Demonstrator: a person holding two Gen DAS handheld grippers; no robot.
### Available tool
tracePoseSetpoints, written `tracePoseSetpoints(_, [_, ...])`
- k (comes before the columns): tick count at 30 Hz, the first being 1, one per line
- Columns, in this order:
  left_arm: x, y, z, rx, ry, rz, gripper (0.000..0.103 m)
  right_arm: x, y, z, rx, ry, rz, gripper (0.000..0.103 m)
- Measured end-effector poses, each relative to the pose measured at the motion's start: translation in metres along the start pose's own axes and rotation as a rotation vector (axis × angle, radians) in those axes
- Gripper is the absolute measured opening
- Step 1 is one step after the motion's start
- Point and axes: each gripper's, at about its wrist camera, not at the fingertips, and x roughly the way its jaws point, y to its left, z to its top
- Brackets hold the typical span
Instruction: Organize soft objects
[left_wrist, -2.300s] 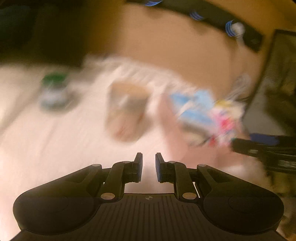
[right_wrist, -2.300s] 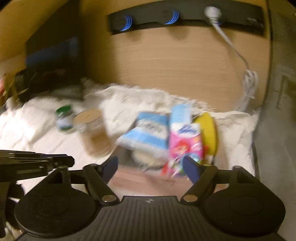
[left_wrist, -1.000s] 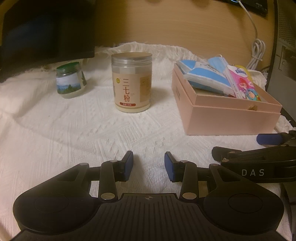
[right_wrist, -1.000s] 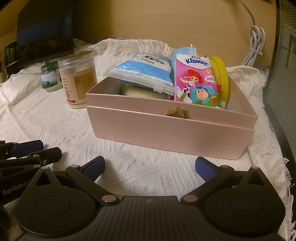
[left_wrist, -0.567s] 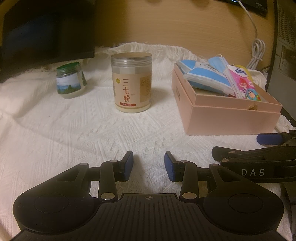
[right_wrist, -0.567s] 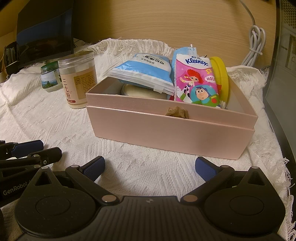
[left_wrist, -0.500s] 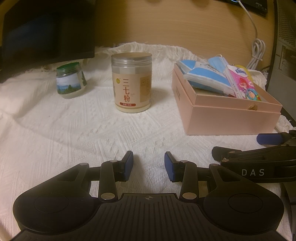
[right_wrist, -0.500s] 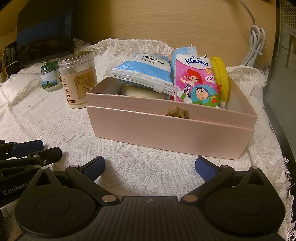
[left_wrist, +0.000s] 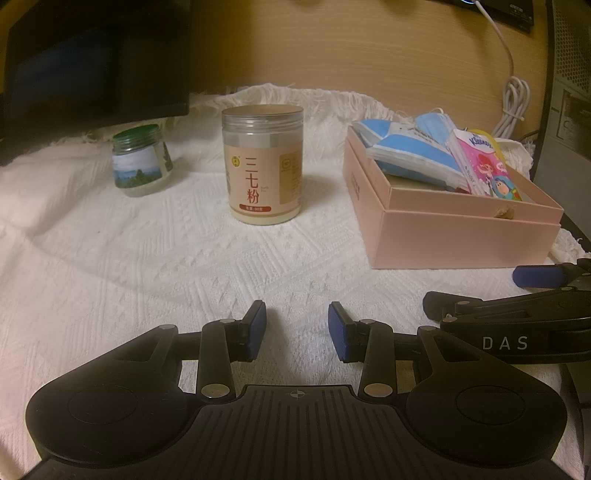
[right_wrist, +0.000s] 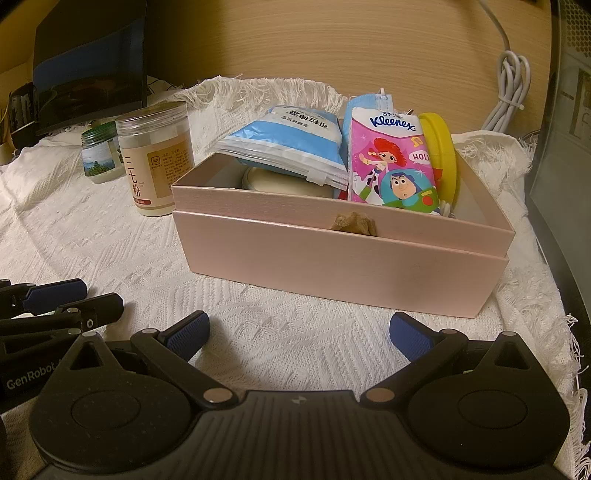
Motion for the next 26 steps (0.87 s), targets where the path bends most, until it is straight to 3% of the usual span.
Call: tracePoseSetpoints(26, [0.0006,0.0002,0.0003,0.006,0.001,-0.001,0.041,-0.0002,0.0003,0.0001,0.000,0.000,-0.001,0.103])
